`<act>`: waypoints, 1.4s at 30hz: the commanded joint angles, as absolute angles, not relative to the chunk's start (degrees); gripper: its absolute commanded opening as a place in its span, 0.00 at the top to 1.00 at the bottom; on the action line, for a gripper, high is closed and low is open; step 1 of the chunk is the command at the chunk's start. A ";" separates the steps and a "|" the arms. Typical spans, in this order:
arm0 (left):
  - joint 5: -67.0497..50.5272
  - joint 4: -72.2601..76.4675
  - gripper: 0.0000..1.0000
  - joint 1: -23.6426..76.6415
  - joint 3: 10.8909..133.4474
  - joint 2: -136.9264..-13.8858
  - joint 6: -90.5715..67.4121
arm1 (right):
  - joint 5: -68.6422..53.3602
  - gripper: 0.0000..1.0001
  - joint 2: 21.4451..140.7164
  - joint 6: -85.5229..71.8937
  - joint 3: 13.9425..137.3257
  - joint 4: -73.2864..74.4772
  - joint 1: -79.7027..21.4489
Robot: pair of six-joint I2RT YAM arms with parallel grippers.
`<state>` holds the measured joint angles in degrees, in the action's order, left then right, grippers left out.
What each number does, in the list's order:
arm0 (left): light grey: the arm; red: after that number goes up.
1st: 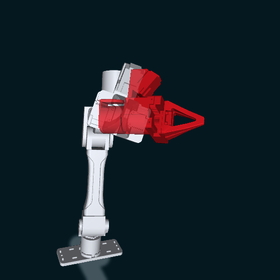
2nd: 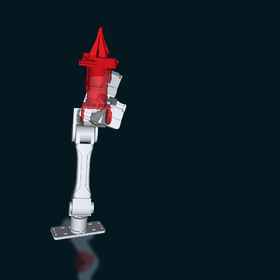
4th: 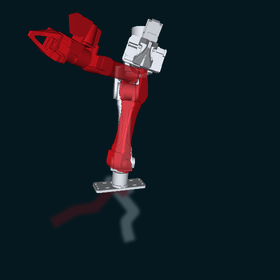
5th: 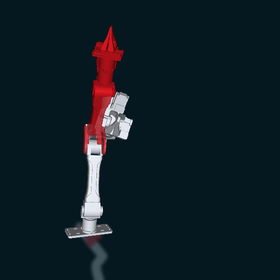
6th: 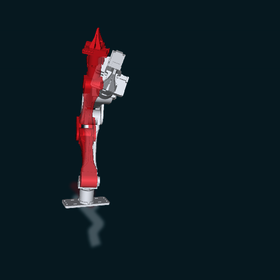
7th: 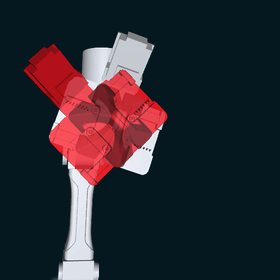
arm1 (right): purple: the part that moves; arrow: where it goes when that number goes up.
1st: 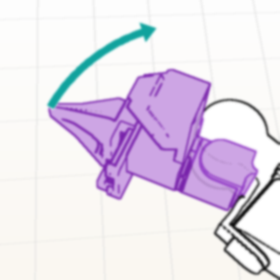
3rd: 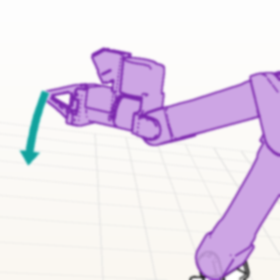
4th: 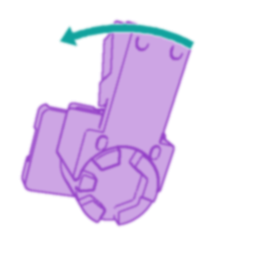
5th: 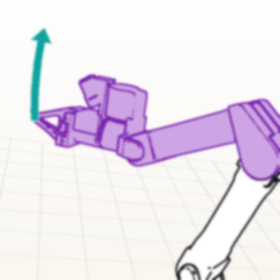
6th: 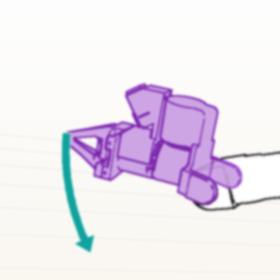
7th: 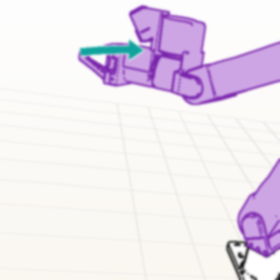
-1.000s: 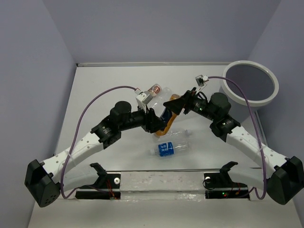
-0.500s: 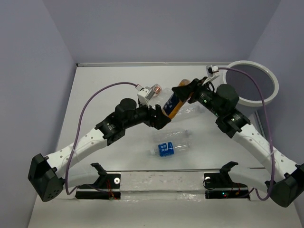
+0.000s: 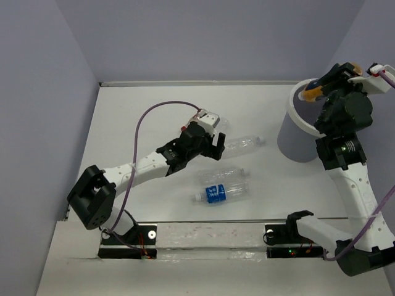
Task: Put the plastic bottles in the bin
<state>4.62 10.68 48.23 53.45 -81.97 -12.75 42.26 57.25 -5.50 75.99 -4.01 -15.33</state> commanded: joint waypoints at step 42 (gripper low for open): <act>-8.08 10.45 0.49 49.83 78.67 -109.44 3.26 | -12.38 0.04 32.70 -30.93 45.10 0.70 -7.38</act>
<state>-5.80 4.80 49.45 80.38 -118.15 5.78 -5.26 36.51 -26.92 48.77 5.58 -7.84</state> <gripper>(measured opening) 0.630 0.949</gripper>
